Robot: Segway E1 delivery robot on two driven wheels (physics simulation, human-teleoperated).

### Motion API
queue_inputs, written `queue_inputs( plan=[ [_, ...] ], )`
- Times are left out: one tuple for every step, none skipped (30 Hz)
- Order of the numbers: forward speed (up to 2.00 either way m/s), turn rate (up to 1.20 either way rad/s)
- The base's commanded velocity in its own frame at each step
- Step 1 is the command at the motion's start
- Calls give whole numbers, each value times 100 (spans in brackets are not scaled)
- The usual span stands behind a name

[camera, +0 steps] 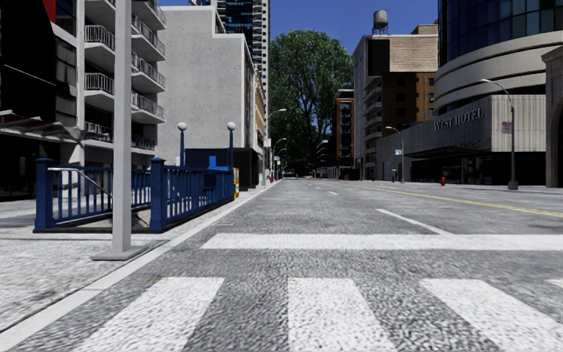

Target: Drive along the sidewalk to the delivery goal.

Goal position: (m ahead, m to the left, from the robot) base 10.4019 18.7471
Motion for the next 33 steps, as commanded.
queue_inputs(
  plan=[
    [112,21],
    [112,24],
    [112,31],
    [111,37],
    [111,43],
    [95,61],
    [95,61],
    [94,64],
    [94,68],
    [93,74],
    [90,76],
    [85,79],
    [85,79],
    [81,81],
    [79,81],
    [78,81],
    [78,81],
    [77,81],
    [77,81],
    [77,81],
    [77,81],
    [77,81],
    [77,81],
    [79,81],
    [79,81],
    [79,81],
    [81,81],
    [83,81],
    [85,81],
    [87,81],
    [89,81],
    [94,81],
    [94,81]
  ],
)
